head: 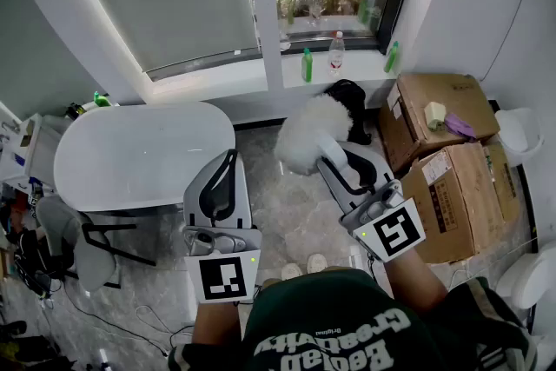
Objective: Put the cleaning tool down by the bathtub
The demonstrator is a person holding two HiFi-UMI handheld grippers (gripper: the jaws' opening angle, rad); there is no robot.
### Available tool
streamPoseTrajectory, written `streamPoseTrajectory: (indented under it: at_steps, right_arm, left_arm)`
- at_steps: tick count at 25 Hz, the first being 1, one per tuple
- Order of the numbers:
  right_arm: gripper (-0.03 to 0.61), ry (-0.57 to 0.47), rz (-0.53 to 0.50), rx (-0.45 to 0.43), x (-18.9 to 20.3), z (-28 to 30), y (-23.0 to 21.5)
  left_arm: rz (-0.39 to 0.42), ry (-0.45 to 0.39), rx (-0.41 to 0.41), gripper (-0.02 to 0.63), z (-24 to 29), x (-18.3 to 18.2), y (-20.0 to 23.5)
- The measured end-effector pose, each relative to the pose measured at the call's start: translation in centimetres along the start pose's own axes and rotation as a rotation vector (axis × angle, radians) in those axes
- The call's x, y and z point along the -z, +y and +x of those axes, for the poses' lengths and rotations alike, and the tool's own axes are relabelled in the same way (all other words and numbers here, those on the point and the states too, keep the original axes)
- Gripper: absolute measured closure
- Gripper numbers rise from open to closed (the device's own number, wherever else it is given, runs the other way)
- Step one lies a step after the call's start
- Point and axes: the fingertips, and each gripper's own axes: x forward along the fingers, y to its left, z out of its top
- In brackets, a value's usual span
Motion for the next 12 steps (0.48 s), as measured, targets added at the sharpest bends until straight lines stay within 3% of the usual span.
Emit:
streamPoseTrajectory:
  at_steps: [12]
  right_arm:
    - [0.486, -0.008, 0.014, -0.017, 0.13, 0.02, 0.11]
  left_arm:
    - [-0.016, -0.013, -0.026, 0.606, -0.19, -0.44, 0.38]
